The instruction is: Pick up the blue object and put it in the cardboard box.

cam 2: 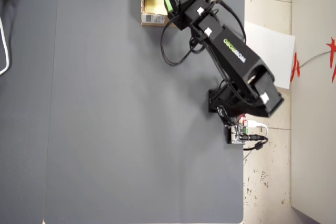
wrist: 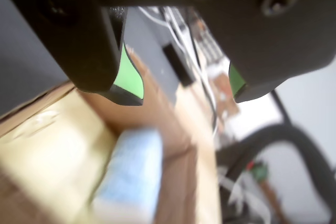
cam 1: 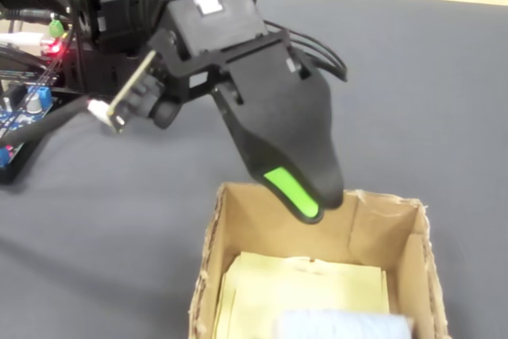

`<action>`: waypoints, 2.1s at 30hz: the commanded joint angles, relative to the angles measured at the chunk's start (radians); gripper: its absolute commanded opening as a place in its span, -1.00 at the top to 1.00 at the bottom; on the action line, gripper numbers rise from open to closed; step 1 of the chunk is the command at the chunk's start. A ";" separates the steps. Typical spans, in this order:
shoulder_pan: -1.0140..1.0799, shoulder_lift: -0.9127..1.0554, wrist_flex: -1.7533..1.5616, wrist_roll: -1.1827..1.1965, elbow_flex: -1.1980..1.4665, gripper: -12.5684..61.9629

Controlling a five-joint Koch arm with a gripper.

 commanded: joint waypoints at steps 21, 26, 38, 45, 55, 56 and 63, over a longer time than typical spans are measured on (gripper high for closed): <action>-0.657 0.465 -0.273 0.311 0.449 -0.21; -0.749 0.569 -0.276 0.307 0.601 -0.21; -0.775 0.637 -0.321 0.304 0.888 -0.21; -0.773 0.638 -0.259 0.308 0.957 -0.27; -0.773 0.638 -0.071 0.308 0.959 -0.27; -0.773 0.638 -0.071 0.308 0.959 -0.27; -0.761 0.637 -0.086 0.310 0.957 -0.27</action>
